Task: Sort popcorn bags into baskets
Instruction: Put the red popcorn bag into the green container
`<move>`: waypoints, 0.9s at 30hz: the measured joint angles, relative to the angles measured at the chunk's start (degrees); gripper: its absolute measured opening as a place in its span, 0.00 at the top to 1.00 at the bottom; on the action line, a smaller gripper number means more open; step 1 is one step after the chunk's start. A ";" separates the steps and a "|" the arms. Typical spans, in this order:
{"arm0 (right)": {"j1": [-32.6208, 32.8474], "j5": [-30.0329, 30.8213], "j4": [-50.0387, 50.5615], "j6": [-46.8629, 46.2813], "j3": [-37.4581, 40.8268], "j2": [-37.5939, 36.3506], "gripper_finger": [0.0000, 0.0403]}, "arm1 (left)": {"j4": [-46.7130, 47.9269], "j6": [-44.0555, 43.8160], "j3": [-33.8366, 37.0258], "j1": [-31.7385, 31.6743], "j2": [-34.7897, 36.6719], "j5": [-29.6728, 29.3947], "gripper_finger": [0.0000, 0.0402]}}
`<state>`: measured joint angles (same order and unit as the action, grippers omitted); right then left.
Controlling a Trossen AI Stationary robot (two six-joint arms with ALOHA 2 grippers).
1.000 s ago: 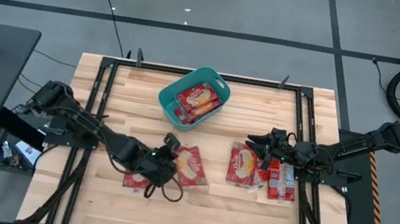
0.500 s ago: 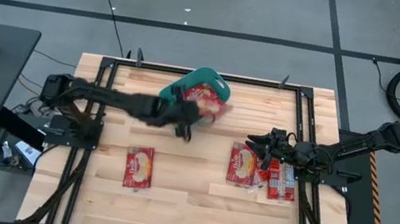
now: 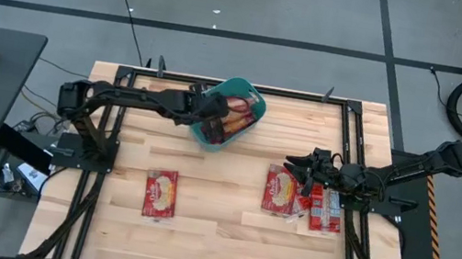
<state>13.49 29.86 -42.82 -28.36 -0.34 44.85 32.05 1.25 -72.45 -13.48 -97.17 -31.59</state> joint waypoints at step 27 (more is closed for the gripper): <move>-0.01 -0.01 0.04 0.00 0.00 0.02 0.61 | 4.44 20.45 -0.04 27.95 0.01 28.66 0.63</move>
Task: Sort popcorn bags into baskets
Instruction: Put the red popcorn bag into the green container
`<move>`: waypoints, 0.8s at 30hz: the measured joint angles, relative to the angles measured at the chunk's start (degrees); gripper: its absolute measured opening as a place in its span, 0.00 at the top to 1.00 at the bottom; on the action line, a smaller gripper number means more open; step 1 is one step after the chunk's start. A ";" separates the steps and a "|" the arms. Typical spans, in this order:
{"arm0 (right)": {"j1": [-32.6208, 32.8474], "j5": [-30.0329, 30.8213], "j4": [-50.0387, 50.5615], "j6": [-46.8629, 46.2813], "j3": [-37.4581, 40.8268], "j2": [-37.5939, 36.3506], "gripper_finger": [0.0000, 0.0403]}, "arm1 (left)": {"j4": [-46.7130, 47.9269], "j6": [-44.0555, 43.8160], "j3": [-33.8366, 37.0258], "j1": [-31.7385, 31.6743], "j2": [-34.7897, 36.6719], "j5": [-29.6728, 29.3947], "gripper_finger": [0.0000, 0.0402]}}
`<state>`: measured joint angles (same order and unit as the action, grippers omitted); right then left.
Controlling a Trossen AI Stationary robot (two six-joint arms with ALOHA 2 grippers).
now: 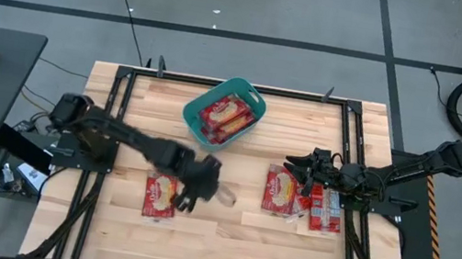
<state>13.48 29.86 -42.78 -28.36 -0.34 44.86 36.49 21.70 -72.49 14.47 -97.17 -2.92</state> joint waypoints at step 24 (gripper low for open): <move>0.01 0.00 0.01 0.00 0.00 0.02 0.61 | 29.40 -27.10 15.65 19.31 0.13 -4.75 0.65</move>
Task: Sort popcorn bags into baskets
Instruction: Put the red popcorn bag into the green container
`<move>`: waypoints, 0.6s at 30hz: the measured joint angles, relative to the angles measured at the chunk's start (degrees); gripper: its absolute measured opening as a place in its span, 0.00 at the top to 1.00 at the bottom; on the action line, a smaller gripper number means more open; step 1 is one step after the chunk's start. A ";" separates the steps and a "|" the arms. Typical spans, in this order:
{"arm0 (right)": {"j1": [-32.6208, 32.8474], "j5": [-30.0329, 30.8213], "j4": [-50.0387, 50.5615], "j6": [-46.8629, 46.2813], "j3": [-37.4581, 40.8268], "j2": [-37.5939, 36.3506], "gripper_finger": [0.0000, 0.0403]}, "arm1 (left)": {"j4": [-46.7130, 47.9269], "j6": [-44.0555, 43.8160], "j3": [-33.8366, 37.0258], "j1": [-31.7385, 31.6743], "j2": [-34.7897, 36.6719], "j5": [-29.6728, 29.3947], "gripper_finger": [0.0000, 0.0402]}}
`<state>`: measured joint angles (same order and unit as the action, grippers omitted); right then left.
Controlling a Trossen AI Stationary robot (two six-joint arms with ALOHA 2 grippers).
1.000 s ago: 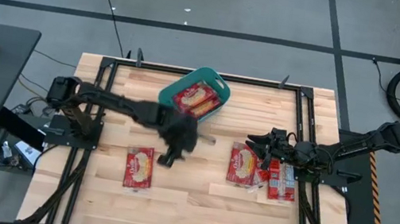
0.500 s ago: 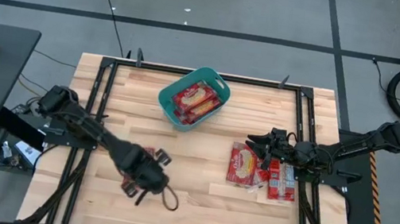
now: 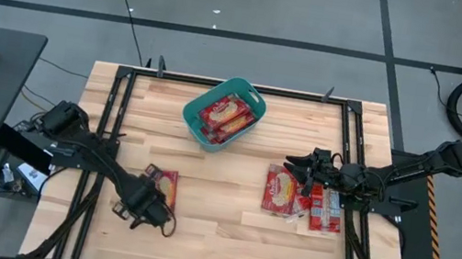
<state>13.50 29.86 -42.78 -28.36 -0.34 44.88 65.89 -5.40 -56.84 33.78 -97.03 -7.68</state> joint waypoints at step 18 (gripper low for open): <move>0.00 0.01 -0.01 0.00 0.00 0.00 0.61 | -5.25 8.52 7.06 4.87 -0.02 -15.65 0.65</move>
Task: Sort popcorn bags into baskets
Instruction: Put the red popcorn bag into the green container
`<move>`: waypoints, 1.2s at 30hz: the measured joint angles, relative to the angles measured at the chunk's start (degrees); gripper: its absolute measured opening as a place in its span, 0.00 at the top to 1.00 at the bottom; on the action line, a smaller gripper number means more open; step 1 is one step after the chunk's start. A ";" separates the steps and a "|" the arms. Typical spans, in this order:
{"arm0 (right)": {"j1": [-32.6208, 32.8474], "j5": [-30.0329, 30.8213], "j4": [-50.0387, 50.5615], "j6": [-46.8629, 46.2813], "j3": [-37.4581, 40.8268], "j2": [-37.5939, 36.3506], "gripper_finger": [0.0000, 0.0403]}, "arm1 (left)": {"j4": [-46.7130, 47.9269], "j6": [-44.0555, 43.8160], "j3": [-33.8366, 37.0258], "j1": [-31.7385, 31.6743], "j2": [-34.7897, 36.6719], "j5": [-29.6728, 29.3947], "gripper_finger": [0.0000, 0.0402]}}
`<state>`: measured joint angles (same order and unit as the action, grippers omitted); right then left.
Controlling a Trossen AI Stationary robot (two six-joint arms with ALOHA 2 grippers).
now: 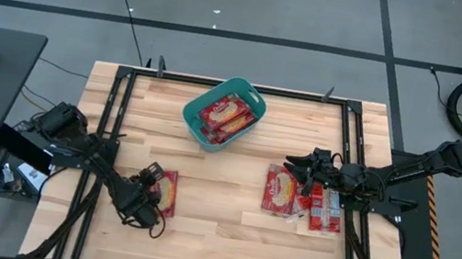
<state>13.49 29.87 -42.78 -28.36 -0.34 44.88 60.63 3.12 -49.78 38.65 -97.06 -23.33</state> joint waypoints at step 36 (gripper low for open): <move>-0.01 0.00 0.00 0.00 0.00 0.00 0.61 | -3.93 -2.49 -1.64 -3.26 0.29 -0.47 0.99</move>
<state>13.48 29.87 -42.78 -28.36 -0.34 44.88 56.71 0.62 -51.43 35.39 -96.77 -23.80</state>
